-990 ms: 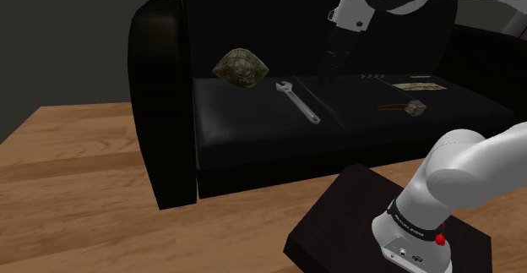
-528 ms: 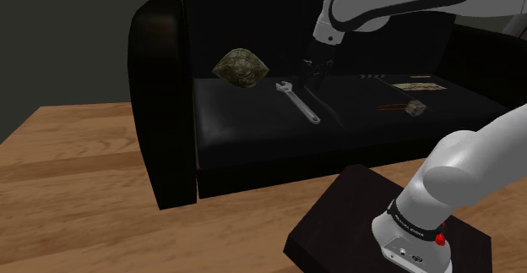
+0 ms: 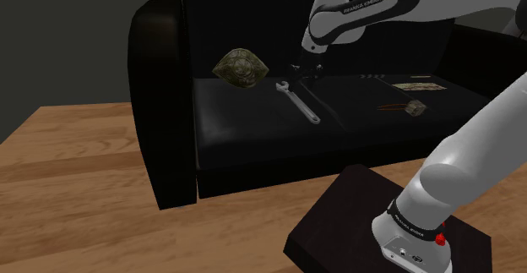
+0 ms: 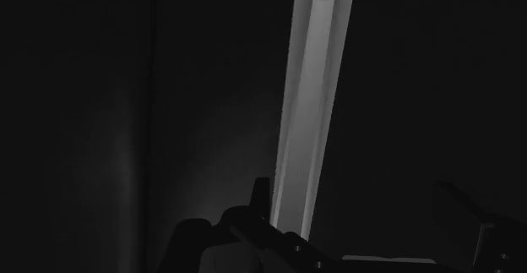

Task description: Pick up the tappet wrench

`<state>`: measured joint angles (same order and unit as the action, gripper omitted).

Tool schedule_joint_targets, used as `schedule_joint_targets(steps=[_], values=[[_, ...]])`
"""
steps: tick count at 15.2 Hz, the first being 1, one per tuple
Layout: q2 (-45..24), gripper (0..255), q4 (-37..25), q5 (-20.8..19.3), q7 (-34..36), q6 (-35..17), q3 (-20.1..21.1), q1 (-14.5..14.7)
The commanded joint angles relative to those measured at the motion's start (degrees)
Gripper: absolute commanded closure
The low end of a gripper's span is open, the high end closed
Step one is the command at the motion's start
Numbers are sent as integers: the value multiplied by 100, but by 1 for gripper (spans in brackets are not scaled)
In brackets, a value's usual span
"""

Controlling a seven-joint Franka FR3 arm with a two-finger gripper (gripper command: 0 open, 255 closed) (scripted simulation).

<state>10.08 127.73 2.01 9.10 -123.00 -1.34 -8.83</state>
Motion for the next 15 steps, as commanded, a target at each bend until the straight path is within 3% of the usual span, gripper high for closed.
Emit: schedule_joint_targets(steps=[1,3,12,13,15], values=[[-406,0,-210,-57,184,-221,-62,-99],[-681,0,-373,-97,337,-346,-110,-158],[-941,0,-56,-73,314,-922,-114,-155],[-942,255,-67,-74,314,-913,-114,-155],[-936,255,-66,-74,312,-908,-114,-156]])
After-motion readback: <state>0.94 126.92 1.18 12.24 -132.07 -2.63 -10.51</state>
